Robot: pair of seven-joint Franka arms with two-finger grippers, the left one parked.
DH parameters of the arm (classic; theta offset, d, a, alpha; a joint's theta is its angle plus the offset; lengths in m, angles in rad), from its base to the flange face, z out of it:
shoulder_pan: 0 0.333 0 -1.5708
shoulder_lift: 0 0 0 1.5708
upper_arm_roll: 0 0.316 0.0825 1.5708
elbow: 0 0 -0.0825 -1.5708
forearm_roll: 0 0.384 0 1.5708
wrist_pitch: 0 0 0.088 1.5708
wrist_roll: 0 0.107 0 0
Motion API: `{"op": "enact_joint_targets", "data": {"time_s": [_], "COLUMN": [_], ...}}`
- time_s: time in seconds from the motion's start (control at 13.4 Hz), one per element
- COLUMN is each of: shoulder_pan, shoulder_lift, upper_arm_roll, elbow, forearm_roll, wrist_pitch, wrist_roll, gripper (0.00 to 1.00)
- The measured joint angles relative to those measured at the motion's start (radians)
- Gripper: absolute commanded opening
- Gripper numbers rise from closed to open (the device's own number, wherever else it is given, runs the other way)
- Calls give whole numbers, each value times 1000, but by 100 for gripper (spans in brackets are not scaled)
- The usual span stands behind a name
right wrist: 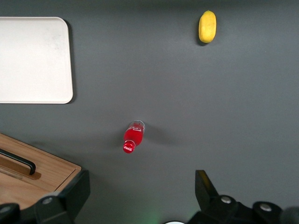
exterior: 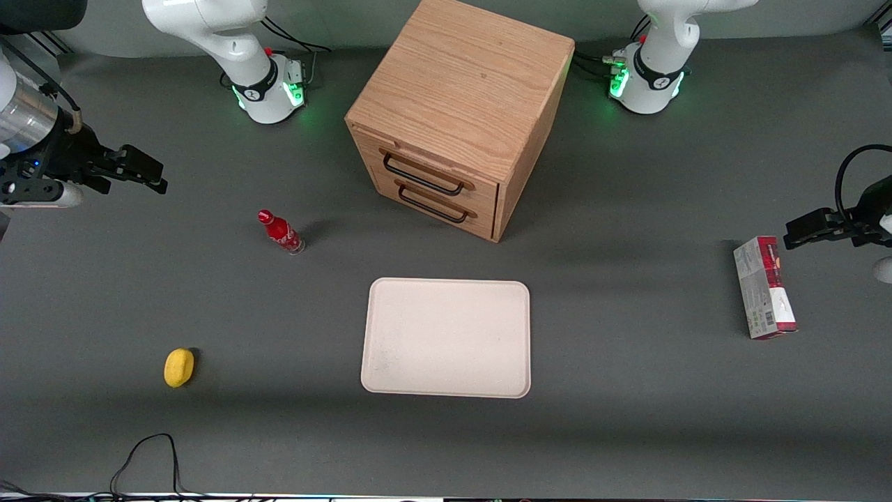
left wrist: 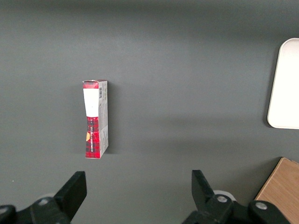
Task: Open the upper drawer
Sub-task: 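Move the right gripper toward the upper drawer's black handle of the wooden cabinet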
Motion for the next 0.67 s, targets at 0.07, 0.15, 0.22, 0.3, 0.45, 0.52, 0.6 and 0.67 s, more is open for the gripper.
{"op": "enact_joint_targets", "data": {"time_s": [0.07, 0.15, 0.22, 0.3, 0.45, 0.52, 0.6, 0.67], "shoulder_pan": [0, 0, 0, 1, 2, 4, 8, 13], "shoulder_lift": [3, 5, 10, 21, 74, 113, 155, 192], "upper_arm_roll": [1, 1, 2, 11, 101, 182, 272, 352], "elbow": [0, 0, 2, 10, 70, 110, 147, 175], "forearm_roll": [-2, -2, -2, -2, -1, -1, -1, -1], "wrist_pitch": [0, 2, 5, 10, 22, 23, 23, 23], "wrist_roll": [0, 0, 0, -4, -5, -4, 0, 1], "gripper": [100, 100, 100, 100, 100, 100, 100, 100]}}
